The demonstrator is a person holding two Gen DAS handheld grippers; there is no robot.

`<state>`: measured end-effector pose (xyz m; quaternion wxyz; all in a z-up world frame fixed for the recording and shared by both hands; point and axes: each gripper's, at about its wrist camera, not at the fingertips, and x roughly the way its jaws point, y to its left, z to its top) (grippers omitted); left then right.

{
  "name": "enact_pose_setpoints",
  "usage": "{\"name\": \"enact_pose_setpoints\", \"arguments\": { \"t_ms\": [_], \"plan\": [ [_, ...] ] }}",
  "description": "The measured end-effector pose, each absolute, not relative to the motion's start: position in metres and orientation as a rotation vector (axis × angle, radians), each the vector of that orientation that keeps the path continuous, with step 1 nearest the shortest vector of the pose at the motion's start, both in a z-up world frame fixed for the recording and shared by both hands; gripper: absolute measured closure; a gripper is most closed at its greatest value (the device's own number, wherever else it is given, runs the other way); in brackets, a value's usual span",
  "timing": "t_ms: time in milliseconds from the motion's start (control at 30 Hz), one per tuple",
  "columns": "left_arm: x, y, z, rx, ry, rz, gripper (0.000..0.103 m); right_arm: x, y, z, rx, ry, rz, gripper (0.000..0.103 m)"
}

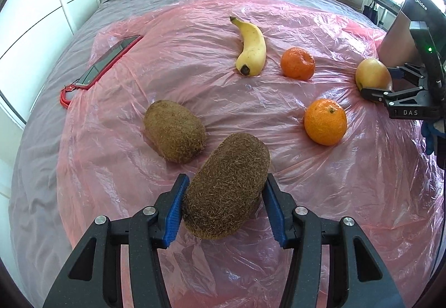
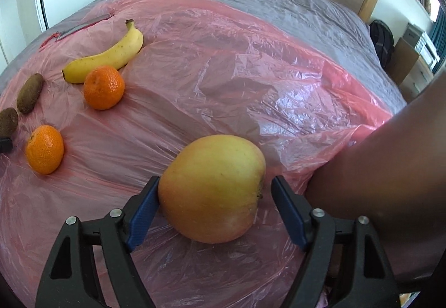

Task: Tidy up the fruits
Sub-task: 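Grasp the red-yellow apple with the right tool, then lift and carry the kiwi and apple in both tools toward the green tray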

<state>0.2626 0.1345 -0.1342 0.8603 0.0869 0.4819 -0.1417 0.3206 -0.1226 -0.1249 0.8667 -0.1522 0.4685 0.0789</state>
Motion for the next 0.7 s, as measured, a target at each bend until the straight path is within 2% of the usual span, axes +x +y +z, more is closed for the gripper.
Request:
{"name": "enact_pose_setpoints", "arguments": {
  "t_ms": [267, 700],
  "plan": [
    [0.26, 0.135, -0.13, 0.16, 0.99, -0.3, 0.056, 0.32, -0.127, -0.128, -0.255, 0.985, 0.199, 0.0],
    [0.259, 0.144, -0.122, 0.089, 0.963, -0.285, 0.056, 0.311, -0.144, -0.096, -0.044, 0.903, 0.295, 0.0]
  ]
}}
